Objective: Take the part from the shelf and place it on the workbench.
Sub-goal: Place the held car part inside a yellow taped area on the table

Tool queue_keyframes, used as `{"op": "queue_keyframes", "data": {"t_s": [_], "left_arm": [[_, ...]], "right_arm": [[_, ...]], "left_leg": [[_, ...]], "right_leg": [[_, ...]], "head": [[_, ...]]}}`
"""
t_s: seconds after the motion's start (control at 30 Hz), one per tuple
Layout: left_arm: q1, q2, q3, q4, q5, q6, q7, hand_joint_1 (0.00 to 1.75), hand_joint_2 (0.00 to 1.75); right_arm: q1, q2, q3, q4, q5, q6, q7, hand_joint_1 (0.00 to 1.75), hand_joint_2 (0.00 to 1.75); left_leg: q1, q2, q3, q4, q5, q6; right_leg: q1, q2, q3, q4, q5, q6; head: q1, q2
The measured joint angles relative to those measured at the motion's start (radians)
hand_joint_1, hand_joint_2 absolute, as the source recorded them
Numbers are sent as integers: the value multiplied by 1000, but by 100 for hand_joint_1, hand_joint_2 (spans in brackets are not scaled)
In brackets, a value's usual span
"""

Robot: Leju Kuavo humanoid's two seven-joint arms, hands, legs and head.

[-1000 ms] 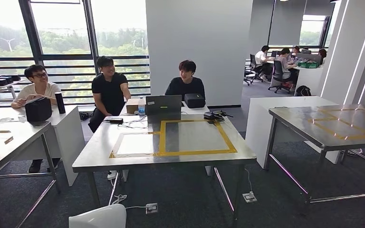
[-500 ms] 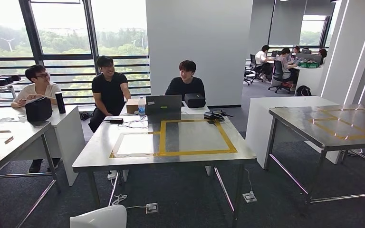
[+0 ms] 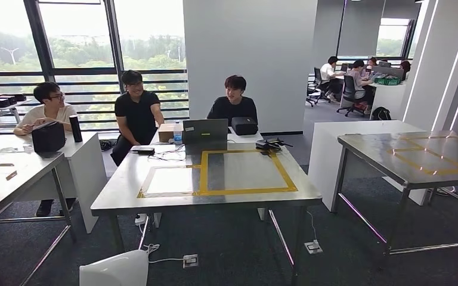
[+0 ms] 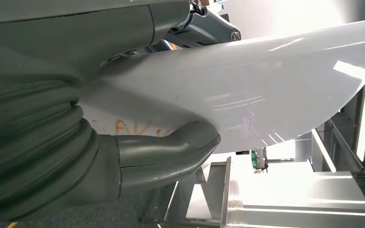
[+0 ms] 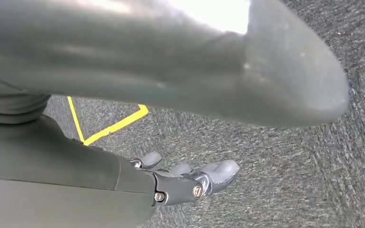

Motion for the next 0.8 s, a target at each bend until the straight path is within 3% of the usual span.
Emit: {"op": "queue_keyframes", "data": {"t_s": [0.3,0.5,0.8], "left_arm": [[-39,30,15,3,44,8,15,175,175],[-56,-1,-27,8,14,42,10,175,175],[76,-14,1,-41,36,90,-30,175,175]], "right_arm": [[-27,10,32,0,40,14,-40,0,0],[-37,10,34,0,9,-2,-59,0,0],[-14,-8,57,0,83,0,-56,0,0]], "left_leg": [[0,0,0,0,1,-1],[0,0,0,0,1,-1],[0,2,-1,-1,-1,-2]], "right_leg": [[0,0,0,0,0,0],[0,0,0,0,0,0],[0,2,-1,0,-1,0]], "head": [[0,0],[0,0],[0,0]]}}
